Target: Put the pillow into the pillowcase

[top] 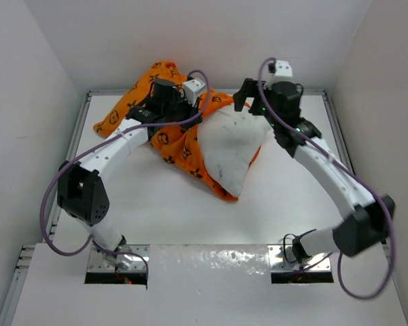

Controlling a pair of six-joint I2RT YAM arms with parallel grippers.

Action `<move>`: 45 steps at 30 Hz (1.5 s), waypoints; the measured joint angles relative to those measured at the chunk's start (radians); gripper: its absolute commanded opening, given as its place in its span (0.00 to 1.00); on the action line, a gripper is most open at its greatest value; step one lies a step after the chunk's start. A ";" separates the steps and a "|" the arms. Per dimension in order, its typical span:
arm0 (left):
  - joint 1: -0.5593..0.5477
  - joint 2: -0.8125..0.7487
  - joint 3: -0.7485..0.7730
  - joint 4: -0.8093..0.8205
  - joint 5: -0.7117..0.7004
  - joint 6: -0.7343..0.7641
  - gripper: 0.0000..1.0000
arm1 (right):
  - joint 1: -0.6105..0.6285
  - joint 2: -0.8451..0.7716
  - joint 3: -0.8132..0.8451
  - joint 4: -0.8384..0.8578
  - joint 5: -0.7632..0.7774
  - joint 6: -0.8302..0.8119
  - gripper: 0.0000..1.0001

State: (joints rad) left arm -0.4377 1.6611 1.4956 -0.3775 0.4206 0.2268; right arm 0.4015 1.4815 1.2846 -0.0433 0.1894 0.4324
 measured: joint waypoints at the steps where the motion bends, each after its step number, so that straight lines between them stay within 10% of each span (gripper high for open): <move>1: 0.000 0.002 -0.002 0.013 -0.003 -0.013 0.00 | 0.000 -0.061 -0.004 -0.026 -0.011 0.011 0.99; 7: -0.013 0.032 0.014 0.053 0.008 -0.060 0.00 | -0.039 -0.327 -0.343 0.019 -0.095 0.170 0.99; 15: -0.045 0.077 0.121 -0.017 0.065 -0.039 0.00 | -0.122 0.000 -0.528 0.194 -0.316 0.280 0.99; 18: -0.052 0.077 0.126 -0.041 0.085 -0.026 0.00 | -0.124 0.105 -0.510 0.353 -0.421 0.289 0.46; 19: -0.052 0.078 0.128 -0.049 0.089 -0.024 0.00 | -0.124 0.135 -0.507 0.408 -0.454 0.302 0.07; 20: -0.052 0.082 0.135 -0.064 0.093 -0.021 0.00 | -0.118 0.162 -0.503 0.454 -0.482 0.313 0.00; 32: -0.034 0.243 0.649 -0.407 0.301 0.121 0.00 | 0.213 0.063 -0.340 0.811 -0.340 0.143 0.00; 45: -0.037 0.204 0.739 -0.703 0.102 0.466 0.00 | 0.264 0.389 -0.115 0.858 0.034 0.243 0.00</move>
State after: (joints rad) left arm -0.4747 1.8656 2.2349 -1.0805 0.5228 0.6926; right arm 0.6651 1.8709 1.1694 0.8143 0.2234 0.6750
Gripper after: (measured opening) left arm 0.025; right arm 0.069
